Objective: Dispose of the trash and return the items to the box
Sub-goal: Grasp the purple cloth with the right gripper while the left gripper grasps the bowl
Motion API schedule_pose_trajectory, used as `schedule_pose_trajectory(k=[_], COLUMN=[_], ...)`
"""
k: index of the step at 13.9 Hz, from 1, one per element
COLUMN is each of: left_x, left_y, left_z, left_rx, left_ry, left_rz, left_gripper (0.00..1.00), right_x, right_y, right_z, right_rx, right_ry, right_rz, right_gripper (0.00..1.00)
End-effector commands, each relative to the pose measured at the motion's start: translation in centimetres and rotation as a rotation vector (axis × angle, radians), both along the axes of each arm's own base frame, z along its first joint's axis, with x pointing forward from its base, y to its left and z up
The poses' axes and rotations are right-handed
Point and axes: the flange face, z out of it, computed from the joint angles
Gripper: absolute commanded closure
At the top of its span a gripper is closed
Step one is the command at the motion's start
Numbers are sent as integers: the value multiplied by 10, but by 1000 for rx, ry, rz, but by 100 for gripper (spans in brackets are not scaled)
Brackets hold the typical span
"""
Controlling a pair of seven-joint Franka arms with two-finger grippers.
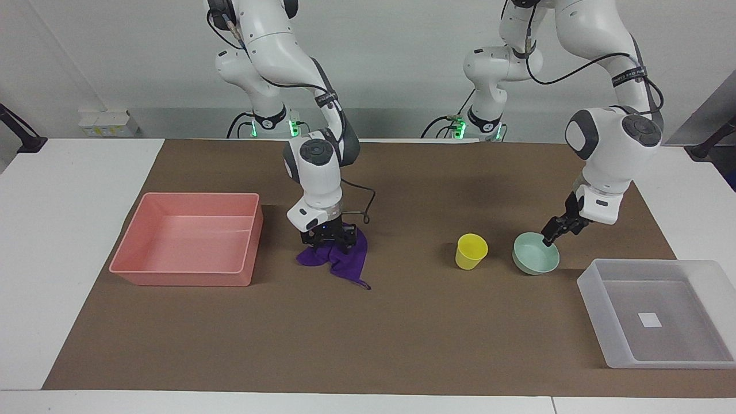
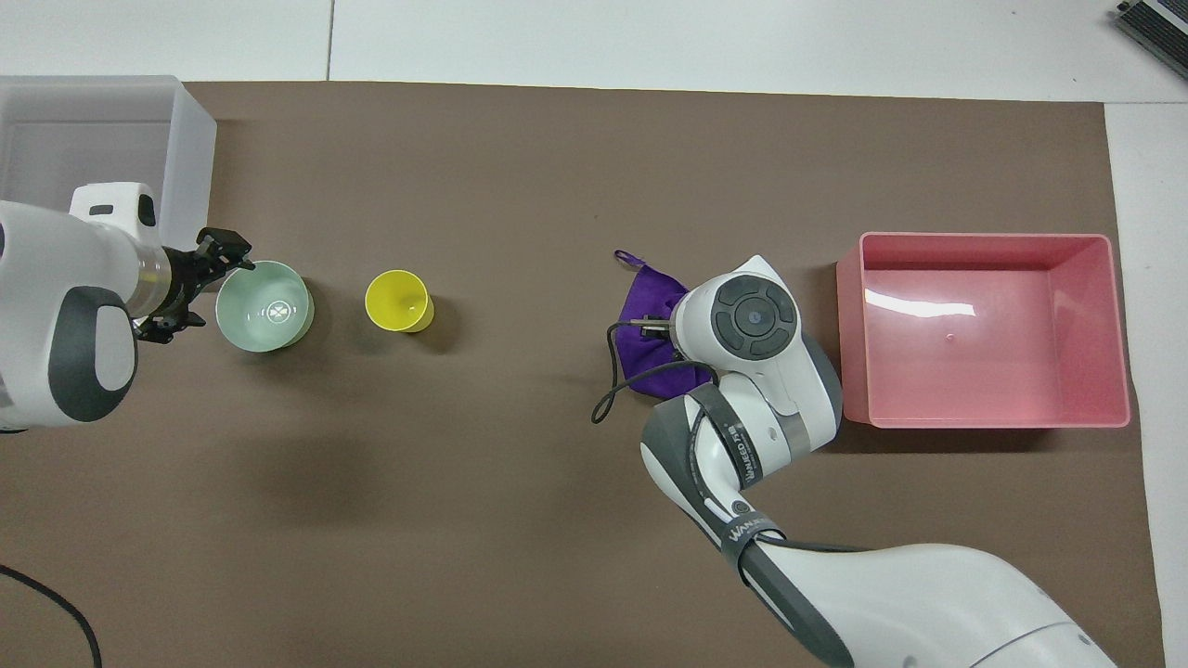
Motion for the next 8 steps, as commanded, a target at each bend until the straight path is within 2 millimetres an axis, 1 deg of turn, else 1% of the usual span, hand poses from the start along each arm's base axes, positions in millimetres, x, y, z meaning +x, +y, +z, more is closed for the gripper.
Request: schedule_pose_trajectory(k=[1, 2, 3, 4, 6, 7, 8], left_x=[7, 7, 8, 7, 4, 5, 7], left_y=[-3, -1, -1, 1, 1, 0, -3], left_z=[-27, -30, -33, -34, -36, -35, -33], left_rx=[-26, -30, -34, -37, -40, -41, -41], left_ry=[-29, -30, -28, -26, -19, -21, -18], left_rz=[145, 169, 194, 218, 238, 244, 239], left_gripper=[0, 0, 6, 17, 45, 49, 49], right_x=[0, -1, -3, -5, -9, -9, -13], right_y=[-3, -8, -12, -16, -32, -42, -50], right_z=[32, 52, 73, 94, 130, 147, 163], right_rx=[-12, -8, -1, 8, 14, 15, 15], right_ry=[4, 1, -9, -25, -36, -36, -37], right_rz=[-20, -29, -34, -39, -58, -63, -56], right_gripper=[100, 100, 100, 100, 100, 100, 100])
